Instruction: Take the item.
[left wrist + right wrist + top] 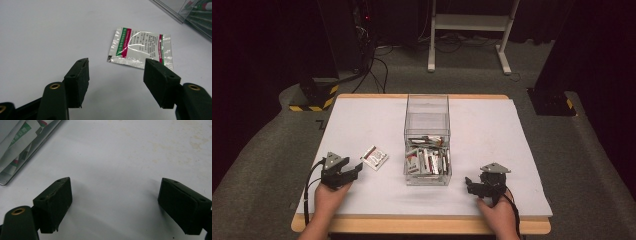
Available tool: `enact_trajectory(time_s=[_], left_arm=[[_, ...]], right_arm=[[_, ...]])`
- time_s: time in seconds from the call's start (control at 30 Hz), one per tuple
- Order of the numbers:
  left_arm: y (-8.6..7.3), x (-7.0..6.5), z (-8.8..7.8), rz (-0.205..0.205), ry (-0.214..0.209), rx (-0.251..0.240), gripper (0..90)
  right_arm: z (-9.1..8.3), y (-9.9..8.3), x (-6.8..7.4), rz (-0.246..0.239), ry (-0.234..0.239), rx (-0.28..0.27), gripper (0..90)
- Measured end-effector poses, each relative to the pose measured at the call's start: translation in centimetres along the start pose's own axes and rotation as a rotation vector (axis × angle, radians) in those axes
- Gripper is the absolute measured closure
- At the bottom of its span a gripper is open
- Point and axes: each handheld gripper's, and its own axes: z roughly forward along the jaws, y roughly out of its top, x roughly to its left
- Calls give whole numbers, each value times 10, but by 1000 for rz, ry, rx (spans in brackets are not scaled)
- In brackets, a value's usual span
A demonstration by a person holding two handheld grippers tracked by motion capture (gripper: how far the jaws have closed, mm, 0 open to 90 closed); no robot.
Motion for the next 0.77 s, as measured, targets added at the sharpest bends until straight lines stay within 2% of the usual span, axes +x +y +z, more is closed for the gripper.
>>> enact_trajectory(time_s=[0.03,0.1,0.13,0.23,0.27,0.3,0.37,0.43,0.57,0.63,0.67,0.77], left_arm=[[-1,0,-1,3,7,11,374],[-4,4,-5,38,20,52,365],[-6,4,-5,27,26,54,362],[-10,8,-11,72,49,114,347],[-11,9,-13,59,42,108,334],[-11,12,-15,49,31,125,328],[-12,13,-18,57,8,143,279],[-14,10,-18,60,18,129,245],[-15,10,-18,49,18,116,243],[-15,10,-19,65,22,116,242],[-16,9,-18,50,28,105,238],[-16,10,-19,60,31,113,226]], right_arm=[[0,0,0,0,0,0,121],[0,0,0,4,0,1,121],[0,0,0,4,0,1,122],[0,0,0,0,-1,0,121],[0,0,0,4,-1,1,122],[0,0,0,4,-1,1,122],[0,0,0,4,-1,1,122],[0,0,0,4,-1,1,122],[0,0,0,2,-1,-1,122],[0,0,0,3,-2,0,122],[0,0,0,2,-1,-1,121],[0,0,0,2,-2,0,121]])
